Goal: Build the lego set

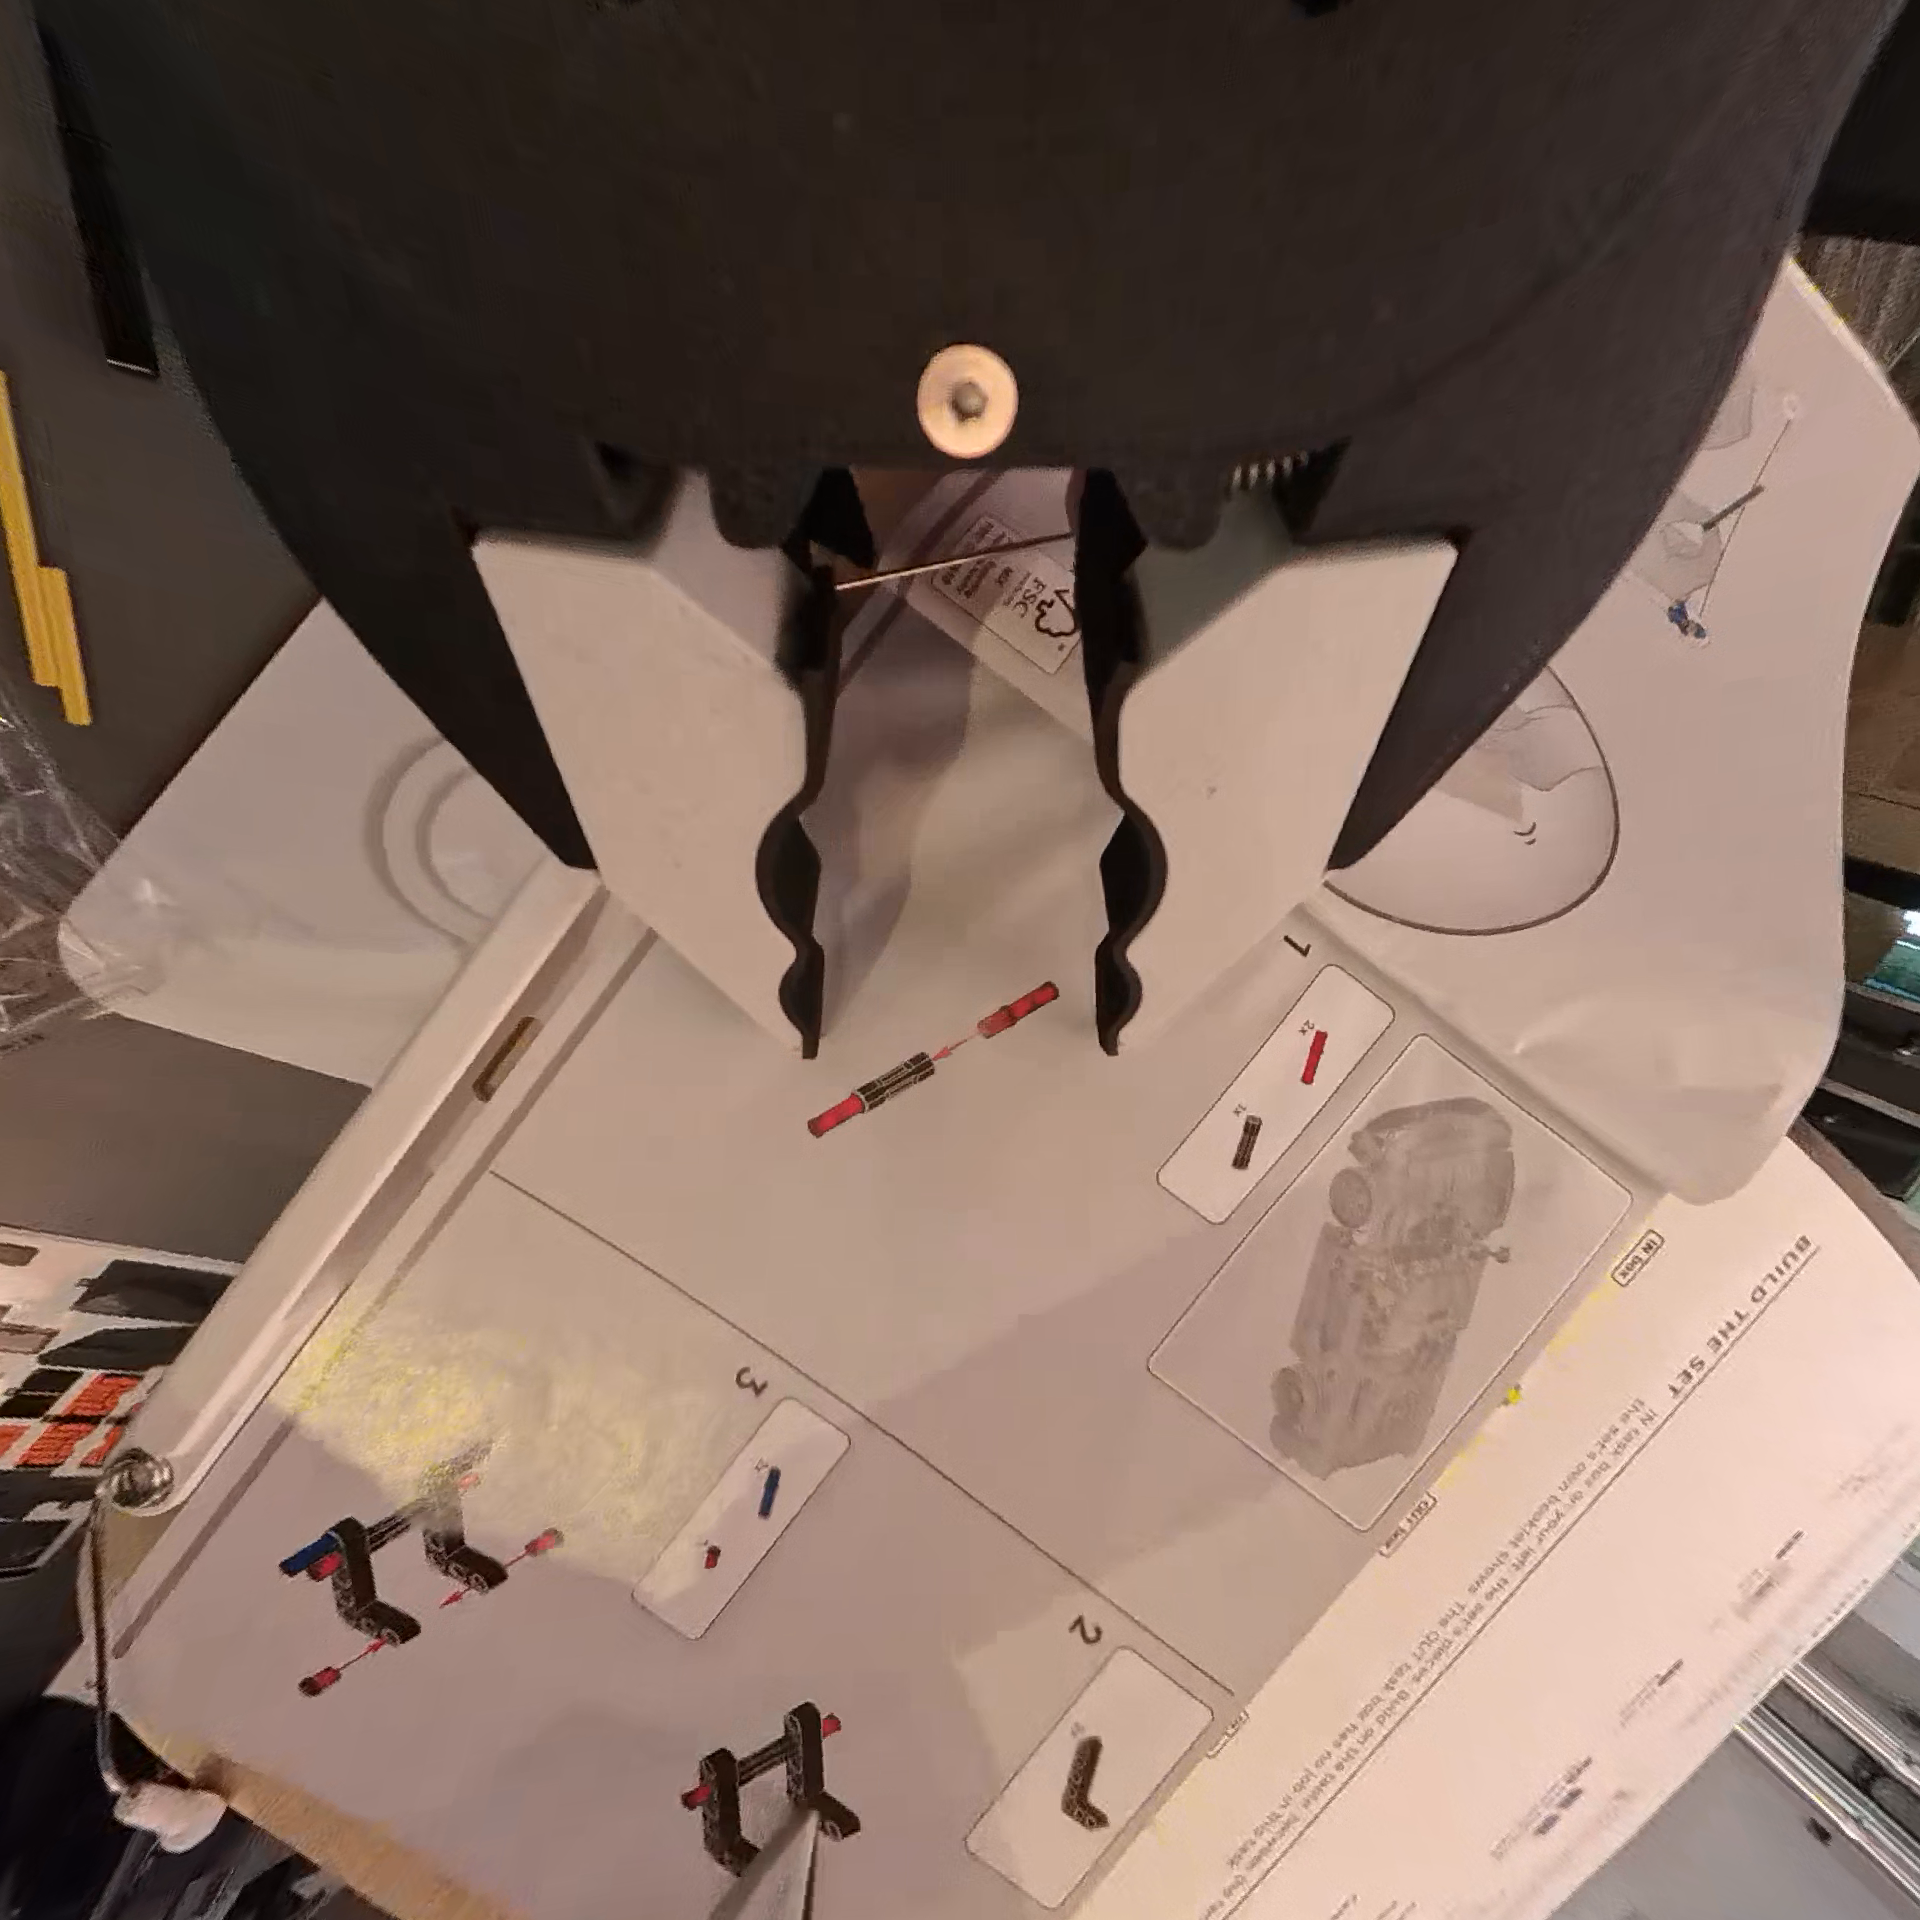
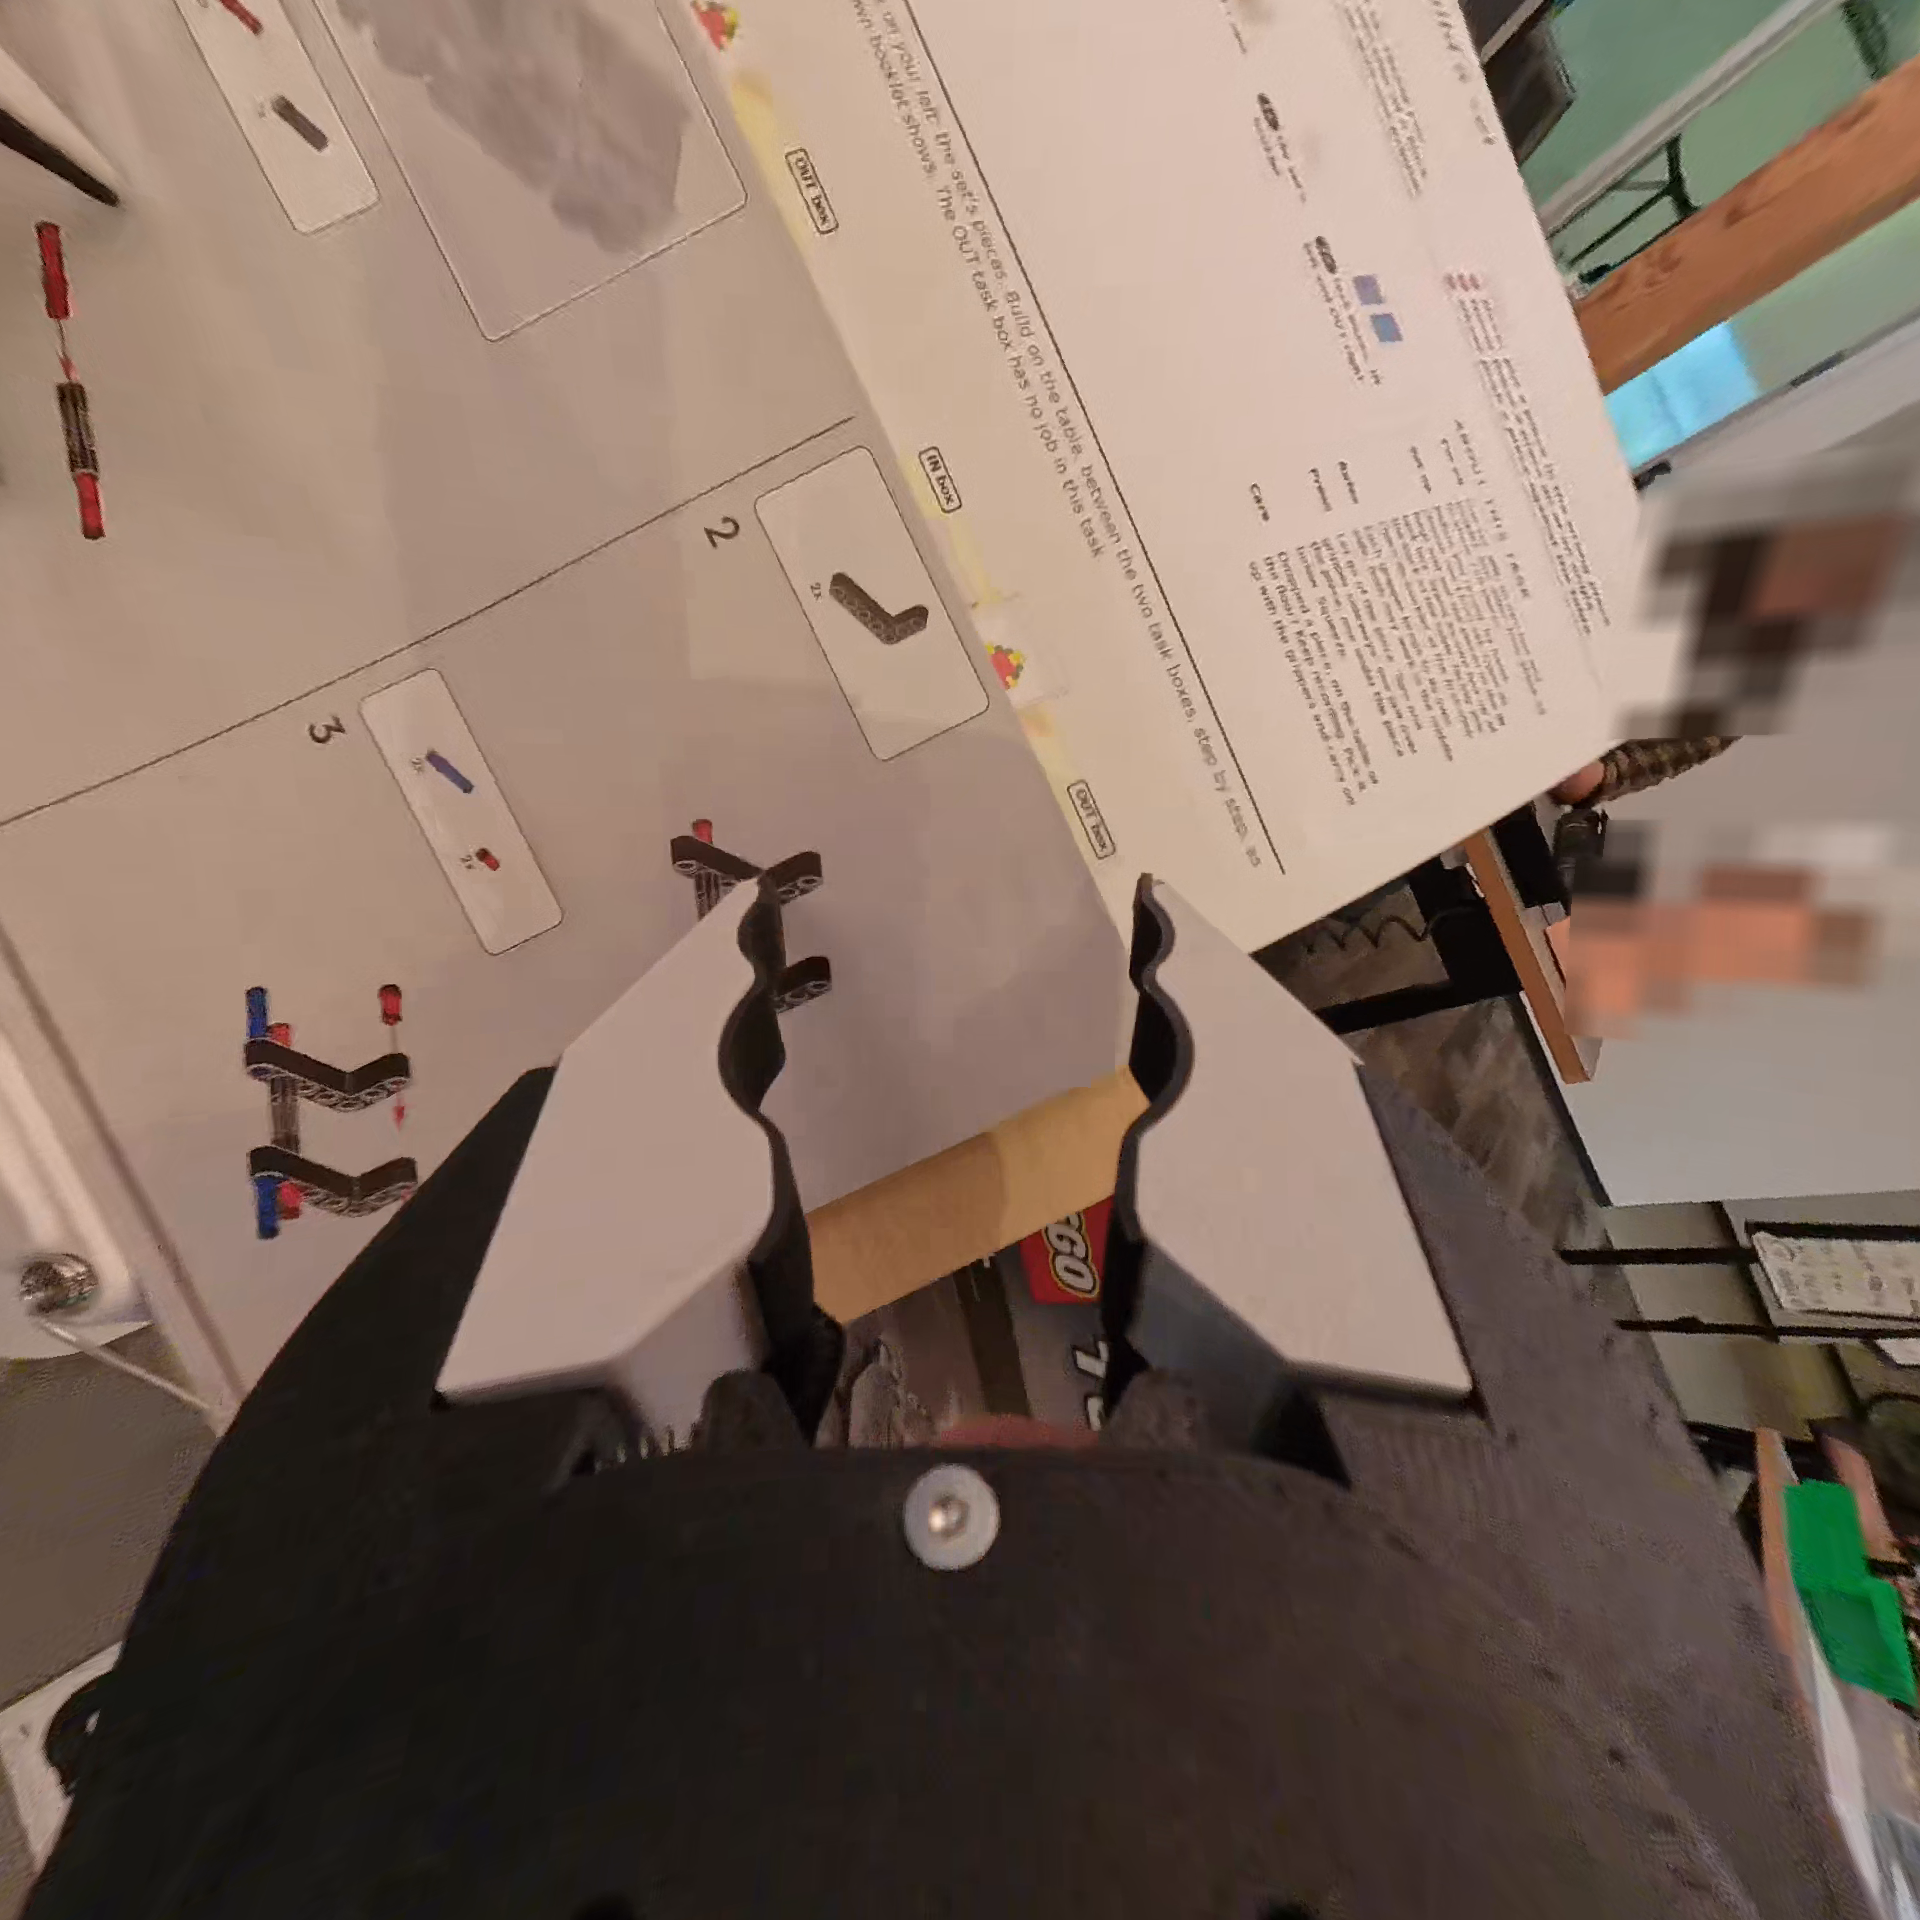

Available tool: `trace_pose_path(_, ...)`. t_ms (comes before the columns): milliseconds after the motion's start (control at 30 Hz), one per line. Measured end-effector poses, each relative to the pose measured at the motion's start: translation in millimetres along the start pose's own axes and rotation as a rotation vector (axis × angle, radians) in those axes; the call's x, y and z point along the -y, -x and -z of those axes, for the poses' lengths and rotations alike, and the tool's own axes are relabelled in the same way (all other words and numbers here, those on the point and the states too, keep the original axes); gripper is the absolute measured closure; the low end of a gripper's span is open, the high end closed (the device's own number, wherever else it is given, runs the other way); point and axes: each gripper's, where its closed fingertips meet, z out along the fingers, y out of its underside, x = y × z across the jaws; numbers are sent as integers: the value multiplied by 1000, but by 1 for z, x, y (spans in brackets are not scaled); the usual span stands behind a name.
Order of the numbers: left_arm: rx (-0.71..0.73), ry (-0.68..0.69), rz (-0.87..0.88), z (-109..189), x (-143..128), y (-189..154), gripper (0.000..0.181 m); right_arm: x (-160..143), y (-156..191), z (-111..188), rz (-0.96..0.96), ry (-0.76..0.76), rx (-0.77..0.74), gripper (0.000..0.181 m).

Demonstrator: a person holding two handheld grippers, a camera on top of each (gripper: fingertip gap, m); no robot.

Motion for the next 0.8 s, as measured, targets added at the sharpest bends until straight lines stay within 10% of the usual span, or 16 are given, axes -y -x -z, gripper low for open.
trace_pose_path(800,9,-52,11,0,0,0,136,2,0,-5,105,41,-11,142)
